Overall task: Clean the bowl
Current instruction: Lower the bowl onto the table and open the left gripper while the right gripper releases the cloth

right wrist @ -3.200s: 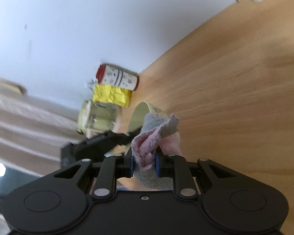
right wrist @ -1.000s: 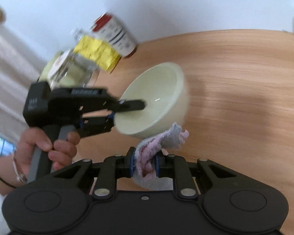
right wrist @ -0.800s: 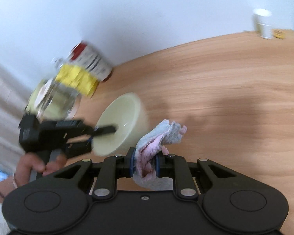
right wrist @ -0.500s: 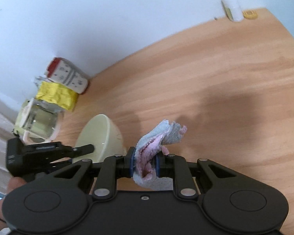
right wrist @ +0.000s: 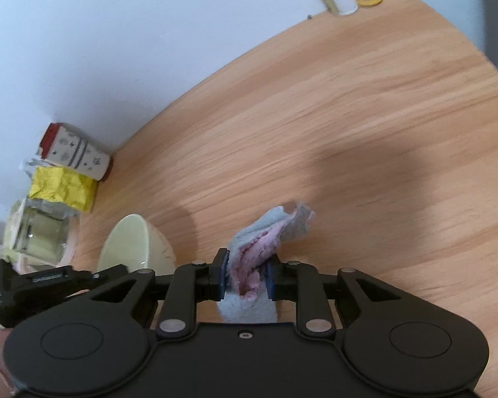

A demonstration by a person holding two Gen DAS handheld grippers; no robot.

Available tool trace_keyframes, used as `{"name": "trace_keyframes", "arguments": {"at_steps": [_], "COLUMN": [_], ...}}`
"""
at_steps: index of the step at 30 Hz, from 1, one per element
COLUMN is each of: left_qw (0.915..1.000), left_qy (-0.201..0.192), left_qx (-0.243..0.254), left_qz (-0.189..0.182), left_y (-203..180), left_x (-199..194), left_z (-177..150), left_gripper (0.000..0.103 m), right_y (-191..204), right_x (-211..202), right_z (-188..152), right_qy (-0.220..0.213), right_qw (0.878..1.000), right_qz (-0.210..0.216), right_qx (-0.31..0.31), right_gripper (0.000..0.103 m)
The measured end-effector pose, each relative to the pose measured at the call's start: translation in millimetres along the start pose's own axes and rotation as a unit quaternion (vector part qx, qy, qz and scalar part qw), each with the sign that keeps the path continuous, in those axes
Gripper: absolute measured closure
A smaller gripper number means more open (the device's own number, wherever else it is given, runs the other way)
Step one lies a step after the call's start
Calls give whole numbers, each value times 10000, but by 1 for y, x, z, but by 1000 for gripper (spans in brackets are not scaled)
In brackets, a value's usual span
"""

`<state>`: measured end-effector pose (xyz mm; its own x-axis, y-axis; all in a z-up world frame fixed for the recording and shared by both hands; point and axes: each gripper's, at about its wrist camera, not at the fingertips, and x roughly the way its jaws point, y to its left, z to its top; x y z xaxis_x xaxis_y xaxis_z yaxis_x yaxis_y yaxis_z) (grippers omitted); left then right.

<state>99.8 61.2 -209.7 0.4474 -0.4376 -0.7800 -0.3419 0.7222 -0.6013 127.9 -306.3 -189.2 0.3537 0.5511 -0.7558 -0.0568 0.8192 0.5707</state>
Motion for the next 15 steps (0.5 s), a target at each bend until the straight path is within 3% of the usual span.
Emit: {"name": "trace_keyframes", "arguments": {"at_steps": [2, 3, 5, 8, 13, 15], "left_qw": [9999, 9996, 9988, 9966, 9903, 9869], "left_qy": [4, -2, -14, -31, -61, -73], "left_qx": [140, 238, 436, 731, 1222, 1417], "left_qz": [63, 118, 227, 390, 661, 769], "left_y": [-2, -4, -7, -11, -19, -23], "left_x": [-1, -3, -7, -12, -21, -25], "left_z": [1, 1, 1, 1, 1, 2], "left_gripper": [86, 86, 86, 86, 59, 49], "right_y": [4, 5, 7, 8, 19, 37], "right_x": [0, 0, 3, 0, -7, -9], "right_z": [0, 0, 0, 2, -2, -7], "right_qy": [56, 82, 179, 156, 121, 133], "right_qw": [9999, 9998, 9992, 9974, 9902, 9770], "right_qz": [-86, -143, -320, -624, -1161, -1637], "right_qx": [-58, -85, -172, -317, -764, -1361], "right_gripper": [69, 55, 44, 44, 39, 36]}}
